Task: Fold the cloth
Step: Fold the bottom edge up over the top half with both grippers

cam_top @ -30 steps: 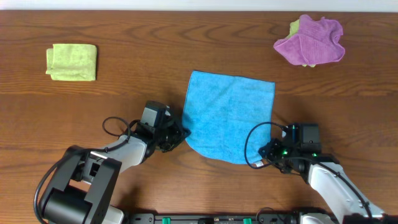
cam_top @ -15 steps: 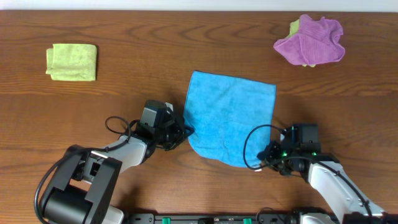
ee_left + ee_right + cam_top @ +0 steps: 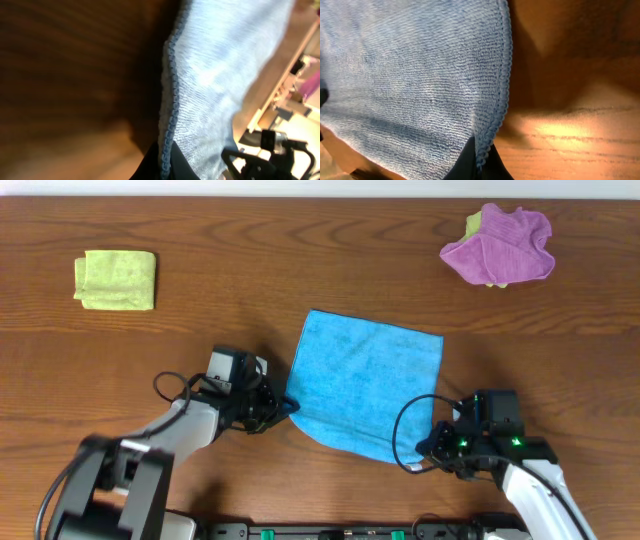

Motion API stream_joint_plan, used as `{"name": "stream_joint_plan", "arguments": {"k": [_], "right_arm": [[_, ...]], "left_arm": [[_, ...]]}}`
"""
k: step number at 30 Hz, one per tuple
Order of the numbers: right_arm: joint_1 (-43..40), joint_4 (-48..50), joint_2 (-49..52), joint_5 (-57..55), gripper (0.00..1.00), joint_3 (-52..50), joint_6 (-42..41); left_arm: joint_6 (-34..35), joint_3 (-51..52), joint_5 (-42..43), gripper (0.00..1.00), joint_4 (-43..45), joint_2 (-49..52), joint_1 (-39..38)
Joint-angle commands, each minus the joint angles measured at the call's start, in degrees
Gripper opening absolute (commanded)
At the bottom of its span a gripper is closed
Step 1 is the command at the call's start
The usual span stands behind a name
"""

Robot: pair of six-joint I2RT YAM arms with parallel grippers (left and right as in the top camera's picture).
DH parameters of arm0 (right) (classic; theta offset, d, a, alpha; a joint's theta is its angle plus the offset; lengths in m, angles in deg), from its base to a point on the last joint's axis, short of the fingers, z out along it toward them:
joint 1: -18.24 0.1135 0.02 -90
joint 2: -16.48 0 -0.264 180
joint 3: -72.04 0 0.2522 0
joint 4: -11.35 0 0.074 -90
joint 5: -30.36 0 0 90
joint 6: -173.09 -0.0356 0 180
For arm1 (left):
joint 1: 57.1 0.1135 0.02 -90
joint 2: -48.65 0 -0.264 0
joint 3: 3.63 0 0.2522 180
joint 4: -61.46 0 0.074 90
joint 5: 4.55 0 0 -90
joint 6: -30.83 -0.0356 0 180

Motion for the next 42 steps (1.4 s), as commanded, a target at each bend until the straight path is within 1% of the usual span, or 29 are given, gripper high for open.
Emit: {"name": "stream_joint_plan", "arguments": {"k": [1,4,7,11,15,20,24,29,36,39,42], "right_arm": [[-0.4,-0.2,-1.6,-1.2,0.01,0.5,-0.5],[-0.3,-0.2,-1.7,-0.8,0.01,0.6,-3.0],[0.0,-0.2,-2.0,0.4,0.01,1.9,-3.8],[0.8,0.0,-2.4,-3.1,0.01,5.5,-4.3],[0.8,1.0,-2.3,-6.3,0.01,7.5,-4.2],[0.8,6.3,-1.4,-7.1,0.01,7.6,-6.1],[0.8,11.6,1.6,-7.8,0.01,7.8,-7.2],[0.8,16.0,7.9,-9.5,0.01,10.9,-7.5],[0.8,18.4,15.2,-12.1,0.01,16.2,-6.7],[0.8,19.4,17.7,-12.3,0.01,17.8,-6.5],[0.8,20.4,19.3,-13.4,0.01,18.4,-6.5]], "left_arm": [[-2.1,-0.2,0.0,0.06,-0.4,-3.8,0.0],[0.3,-0.2,0.4,0.06,-0.6,-5.7,-0.9],[0.7,-0.2,1.5,0.06,-2.1,-6.9,-1.8],[1.8,-0.3,1.4,0.06,-1.2,-7.5,-1.9],[4.8,-0.8,-0.7,0.06,1.8,-7.5,-1.9],[8.1,-2.3,-4.7,0.06,3.1,-7.5,-1.9],[10.3,-4.2,-9.2,0.06,5.1,-6.8,-1.9],[10.0,-9.5,-14.0,0.06,5.8,-1.9,-2.4],[7.6,-17.4,-16.0,0.06,10.0,8.4,-3.4],[7.0,-21.5,-18.3,0.06,10.2,11.7,-3.0],[5.5,-25.6,-18.3,0.06,10.2,15.0,-2.9]]}}
